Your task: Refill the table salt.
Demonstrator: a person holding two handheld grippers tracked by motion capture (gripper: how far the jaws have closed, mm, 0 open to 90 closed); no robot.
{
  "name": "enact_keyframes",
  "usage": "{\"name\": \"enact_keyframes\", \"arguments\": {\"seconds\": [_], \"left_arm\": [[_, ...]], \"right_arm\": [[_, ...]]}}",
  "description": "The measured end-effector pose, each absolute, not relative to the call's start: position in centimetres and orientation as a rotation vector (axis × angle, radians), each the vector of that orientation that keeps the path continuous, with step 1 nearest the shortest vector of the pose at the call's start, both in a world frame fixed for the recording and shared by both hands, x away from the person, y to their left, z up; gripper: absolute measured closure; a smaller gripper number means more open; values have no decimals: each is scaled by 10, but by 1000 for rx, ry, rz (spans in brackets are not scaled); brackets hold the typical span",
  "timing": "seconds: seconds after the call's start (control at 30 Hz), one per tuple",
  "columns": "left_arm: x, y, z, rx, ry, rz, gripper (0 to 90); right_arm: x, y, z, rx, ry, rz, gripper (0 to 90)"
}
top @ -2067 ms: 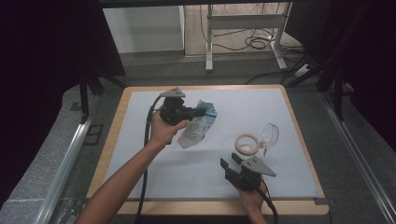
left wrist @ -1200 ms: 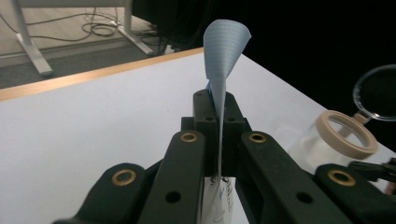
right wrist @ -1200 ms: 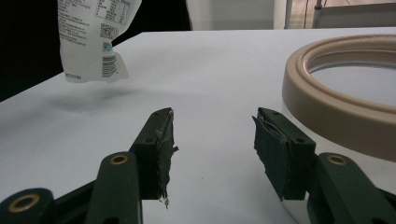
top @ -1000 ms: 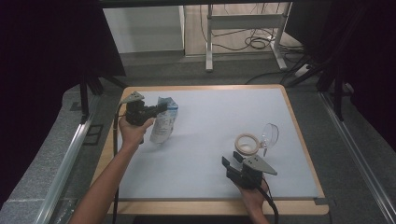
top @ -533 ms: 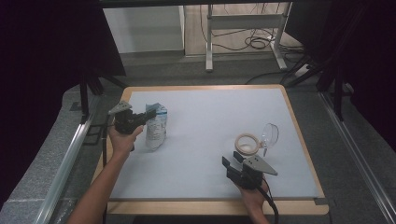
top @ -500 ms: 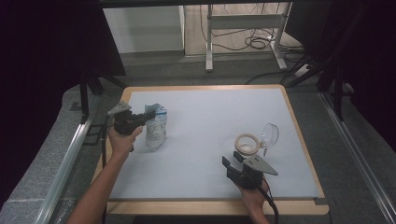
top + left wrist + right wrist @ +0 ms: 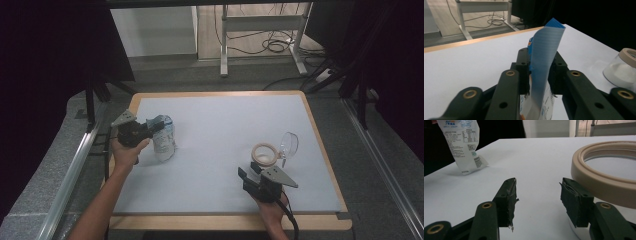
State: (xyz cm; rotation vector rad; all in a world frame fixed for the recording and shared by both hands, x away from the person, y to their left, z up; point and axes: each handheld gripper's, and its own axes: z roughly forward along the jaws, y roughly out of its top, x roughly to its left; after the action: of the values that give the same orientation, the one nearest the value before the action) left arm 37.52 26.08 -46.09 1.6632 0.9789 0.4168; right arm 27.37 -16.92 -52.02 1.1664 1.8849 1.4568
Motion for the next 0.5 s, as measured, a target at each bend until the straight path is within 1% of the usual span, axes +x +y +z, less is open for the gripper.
{"name": "enact_keyframes", "arguments": {"seconds": [0.07, 0.27, 0.4, 0.5], "left_arm": [[376, 259, -461, 1672, 980, 423, 701], [375, 263, -463, 1669, 1003, 417, 566], [368, 268, -466, 1679, 1013, 418, 477], [360, 270, -469, 1694, 1011, 421, 435]], "right_arm": [[274, -170, -520, 1167, 1885, 1457, 470], [272, -169, -519, 1164, 1888, 1462, 470], [272, -169, -519, 1160, 1889, 1465, 470], [272, -169, -518, 1159, 1886, 1467, 470]]}}
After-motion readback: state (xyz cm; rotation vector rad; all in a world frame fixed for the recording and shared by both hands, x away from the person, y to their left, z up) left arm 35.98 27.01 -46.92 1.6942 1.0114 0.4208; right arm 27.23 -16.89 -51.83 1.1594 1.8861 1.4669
